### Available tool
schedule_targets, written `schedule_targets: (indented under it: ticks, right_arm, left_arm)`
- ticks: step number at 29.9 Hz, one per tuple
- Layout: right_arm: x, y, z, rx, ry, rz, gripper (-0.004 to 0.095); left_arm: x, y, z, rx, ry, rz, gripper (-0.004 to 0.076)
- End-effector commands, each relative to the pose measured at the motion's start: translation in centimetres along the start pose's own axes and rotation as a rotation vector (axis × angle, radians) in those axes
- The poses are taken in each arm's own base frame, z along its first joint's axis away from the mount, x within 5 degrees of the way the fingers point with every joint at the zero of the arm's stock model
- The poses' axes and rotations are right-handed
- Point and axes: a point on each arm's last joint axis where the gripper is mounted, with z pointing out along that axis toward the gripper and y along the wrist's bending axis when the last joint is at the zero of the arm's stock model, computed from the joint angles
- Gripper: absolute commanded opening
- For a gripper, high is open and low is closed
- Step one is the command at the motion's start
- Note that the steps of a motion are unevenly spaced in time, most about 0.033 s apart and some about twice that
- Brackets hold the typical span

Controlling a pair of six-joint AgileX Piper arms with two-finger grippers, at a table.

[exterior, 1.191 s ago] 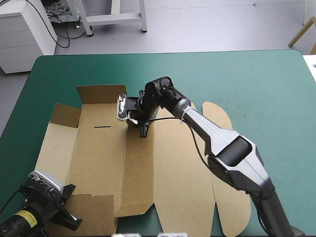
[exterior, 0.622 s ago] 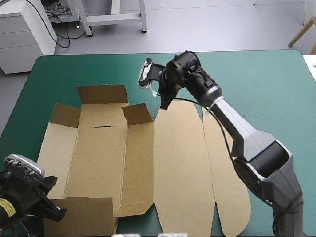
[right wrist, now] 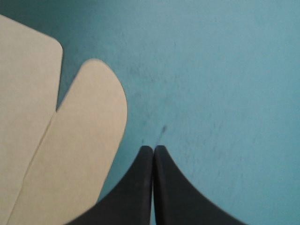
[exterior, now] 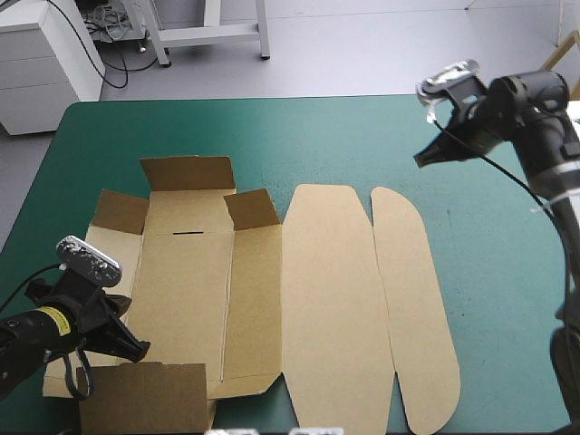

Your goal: Fold the box

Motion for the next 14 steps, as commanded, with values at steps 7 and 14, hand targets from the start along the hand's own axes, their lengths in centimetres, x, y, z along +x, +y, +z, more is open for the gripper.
schedule_targets:
  ticks: [7,14]
  right_arm:
    - [13.0,-0.9,-5.3,0.066,0.066,0.26,-0.0019]
    - [20.2,2.7,-7.6,0.119,0.035,0.289,-0.0019]
  left_arm:
    - [-1.6,-0.3,0.0,0.046,-0.06,-0.036,-0.001]
    - [-2.7,-0.3,0.9,0.064,-0.029,-0.044,-0.001]
